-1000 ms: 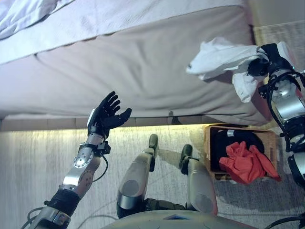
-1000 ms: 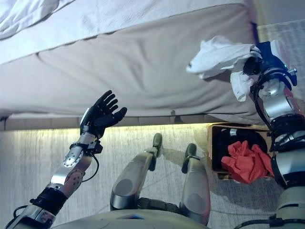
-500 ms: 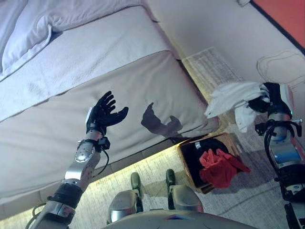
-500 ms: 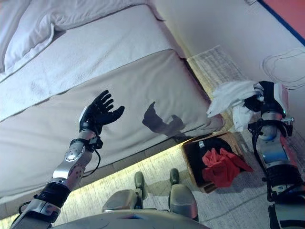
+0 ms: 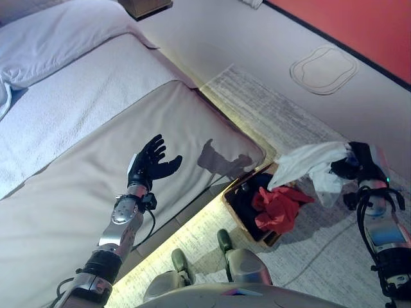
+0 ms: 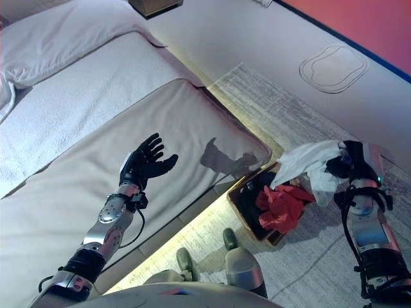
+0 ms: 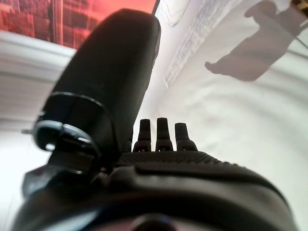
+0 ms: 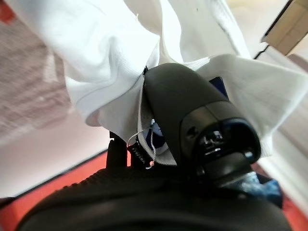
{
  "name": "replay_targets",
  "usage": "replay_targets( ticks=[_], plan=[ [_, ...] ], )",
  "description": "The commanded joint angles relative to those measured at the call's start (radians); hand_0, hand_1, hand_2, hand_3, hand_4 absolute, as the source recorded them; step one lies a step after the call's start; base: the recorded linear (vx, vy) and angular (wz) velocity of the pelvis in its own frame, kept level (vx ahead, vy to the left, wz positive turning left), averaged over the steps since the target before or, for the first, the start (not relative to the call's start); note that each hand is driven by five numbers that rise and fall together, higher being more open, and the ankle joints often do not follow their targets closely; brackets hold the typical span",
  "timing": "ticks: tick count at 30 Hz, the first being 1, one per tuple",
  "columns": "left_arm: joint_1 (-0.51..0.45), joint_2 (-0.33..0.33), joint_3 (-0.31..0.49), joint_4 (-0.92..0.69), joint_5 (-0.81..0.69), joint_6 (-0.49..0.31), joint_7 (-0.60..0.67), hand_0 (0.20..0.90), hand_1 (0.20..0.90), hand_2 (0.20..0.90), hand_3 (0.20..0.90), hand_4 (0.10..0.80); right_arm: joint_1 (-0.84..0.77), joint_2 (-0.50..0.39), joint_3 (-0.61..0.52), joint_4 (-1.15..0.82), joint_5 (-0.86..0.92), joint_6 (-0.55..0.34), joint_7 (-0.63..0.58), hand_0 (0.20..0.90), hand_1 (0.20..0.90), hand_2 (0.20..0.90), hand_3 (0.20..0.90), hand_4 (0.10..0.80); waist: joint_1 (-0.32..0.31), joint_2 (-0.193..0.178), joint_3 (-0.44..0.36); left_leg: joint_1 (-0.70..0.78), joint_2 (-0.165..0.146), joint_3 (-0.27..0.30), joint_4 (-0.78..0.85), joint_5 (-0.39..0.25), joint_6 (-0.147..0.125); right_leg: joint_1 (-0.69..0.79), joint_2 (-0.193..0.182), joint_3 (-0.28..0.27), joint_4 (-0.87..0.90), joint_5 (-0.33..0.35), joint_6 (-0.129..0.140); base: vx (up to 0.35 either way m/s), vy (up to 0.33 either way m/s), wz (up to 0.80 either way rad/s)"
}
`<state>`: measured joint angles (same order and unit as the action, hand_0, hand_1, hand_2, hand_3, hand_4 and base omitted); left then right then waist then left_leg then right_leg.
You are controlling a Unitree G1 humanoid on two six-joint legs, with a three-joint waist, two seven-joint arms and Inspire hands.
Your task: Pick up the clothes from the bed and place them into the basket
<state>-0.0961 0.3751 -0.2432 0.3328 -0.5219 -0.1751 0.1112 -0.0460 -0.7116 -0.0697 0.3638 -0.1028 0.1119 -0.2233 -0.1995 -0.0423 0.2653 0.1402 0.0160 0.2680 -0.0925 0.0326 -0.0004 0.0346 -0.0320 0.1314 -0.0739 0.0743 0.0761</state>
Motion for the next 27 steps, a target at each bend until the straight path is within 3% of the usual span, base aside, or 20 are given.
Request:
replay_targets(
  ticks=[1,15,16,17,18,19,27],
  plan=[
    [-0.047,-0.007,-0.029,0.012,0.034,-0.087,-0.025,0.900,0.900,0.900,0.900,0.800,-0.071,-0.054,-0.014,0.055,-0.005,-0.042,-0.028,0.300,0.300,0.300,0.200,0.100,0.007,0.006,-0.118,-0.005,0.007,-0.014,0.072,-0.163,0.027,-0.083,0.001,-0.018,0.058,0.000,0.035,-0.022,-0.033,-0.10],
    [-0.110,-0.010,-0.089,0.031,0.042,-0.084,-0.036,0.900,0.900,0.900,0.900,0.800,-0.232,-0.023,0.133,0.255,0.032,-0.069,-0.050,0.309,0.309,0.309,0.211,0.111,0.018,0.048,-0.075,-0.028,-0.001,0.001,0.092,-0.175,0.025,-0.108,-0.010,-0.022,0.053,0.008,0.040,-0.044,-0.026,-0.05],
    [-0.111,-0.012,-0.092,0.034,0.041,-0.089,-0.038,0.900,0.900,0.900,0.900,0.800,-0.247,-0.024,0.145,0.273,0.034,-0.069,-0.055,0.462,0.462,0.462,0.389,0.289,0.020,0.054,-0.071,-0.031,-0.003,0.000,0.091,-0.174,0.024,-0.108,-0.011,-0.022,0.050,0.008,0.040,0.000,0.000,0.00],
    [-0.113,-0.013,-0.094,0.038,0.041,-0.092,-0.040,0.900,0.900,0.900,0.900,0.800,-0.259,-0.025,0.153,0.286,0.034,-0.068,-0.057,0.514,0.514,0.514,0.450,0.350,0.021,0.057,-0.068,-0.032,-0.004,-0.001,0.090,-0.174,0.024,-0.108,-0.013,-0.022,0.048,0.008,0.040,0.000,0.000,0.00],
    [-0.115,-0.014,-0.096,0.039,0.040,-0.093,-0.040,0.900,0.900,0.900,0.900,0.800,-0.269,-0.024,0.162,0.299,0.034,-0.063,-0.060,0.785,0.785,0.785,0.765,0.665,0.023,0.060,-0.065,-0.033,-0.005,-0.003,0.088,-0.173,0.024,-0.106,-0.014,-0.022,0.046,0.008,0.040,-0.016,-0.017,0.03],
    [-0.115,-0.013,-0.096,0.040,0.037,-0.094,-0.043,0.900,0.900,0.900,0.900,0.800,-0.271,-0.024,0.164,0.307,0.033,-0.063,-0.063,0.900,0.900,0.900,0.900,0.800,0.024,0.062,-0.065,-0.033,-0.005,-0.005,0.087,-0.172,0.023,-0.105,-0.015,-0.023,0.044,0.008,0.040,0.000,0.000,0.00],
    [-0.088,0.004,-0.096,0.036,0.029,-0.091,-0.061,0.900,0.900,0.900,0.900,0.800,-0.253,-0.006,0.172,0.317,0.018,-0.038,-0.085,0.900,0.900,0.900,0.900,0.800,0.039,0.075,-0.074,-0.023,-0.009,-0.023,0.058,-0.159,0.020,-0.091,-0.021,-0.039,0.027,0.011,0.041,0.018,-0.018,0.05]
  ],
)
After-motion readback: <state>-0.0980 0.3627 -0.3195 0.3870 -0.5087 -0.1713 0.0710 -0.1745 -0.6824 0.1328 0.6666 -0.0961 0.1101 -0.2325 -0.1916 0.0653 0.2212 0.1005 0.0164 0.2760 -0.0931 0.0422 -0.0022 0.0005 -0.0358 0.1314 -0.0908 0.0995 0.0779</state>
